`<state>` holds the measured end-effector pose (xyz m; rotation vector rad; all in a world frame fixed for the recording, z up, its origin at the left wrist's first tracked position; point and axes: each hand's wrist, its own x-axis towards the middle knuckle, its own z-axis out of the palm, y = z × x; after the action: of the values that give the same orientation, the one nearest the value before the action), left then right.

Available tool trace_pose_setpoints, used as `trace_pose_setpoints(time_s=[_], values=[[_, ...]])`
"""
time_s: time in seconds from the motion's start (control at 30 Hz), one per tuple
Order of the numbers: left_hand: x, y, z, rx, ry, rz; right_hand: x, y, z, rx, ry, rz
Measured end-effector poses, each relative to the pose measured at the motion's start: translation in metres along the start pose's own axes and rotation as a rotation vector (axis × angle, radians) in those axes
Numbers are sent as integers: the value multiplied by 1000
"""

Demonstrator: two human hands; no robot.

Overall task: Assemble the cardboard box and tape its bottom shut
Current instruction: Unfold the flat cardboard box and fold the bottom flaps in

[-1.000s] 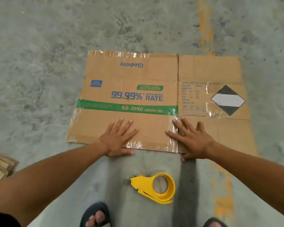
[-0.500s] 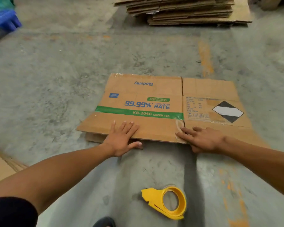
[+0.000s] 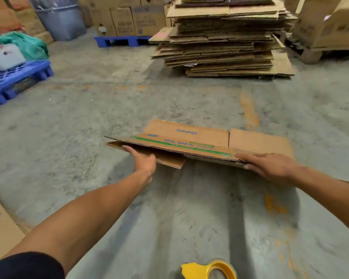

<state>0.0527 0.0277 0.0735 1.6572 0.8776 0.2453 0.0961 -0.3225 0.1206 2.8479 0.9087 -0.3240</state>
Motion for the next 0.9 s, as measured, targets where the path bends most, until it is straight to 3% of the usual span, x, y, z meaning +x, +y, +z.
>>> trace_pose_setpoints(time_s=[0.2,0.33,0.47,0.7,0.9], values=[[0,74,17,-44,58,263,-11,30,-28,431,285,168],[18,123,18,-96,-34,443,-1,62,-73,530,607,324],[41,177,19,-154,-152,504,18,90,-124,612,788,446],[50,253,-21,32,-273,460,36,122,-222,719,793,684],[27,312,-58,224,-330,449,42,132,-283,721,661,794]])
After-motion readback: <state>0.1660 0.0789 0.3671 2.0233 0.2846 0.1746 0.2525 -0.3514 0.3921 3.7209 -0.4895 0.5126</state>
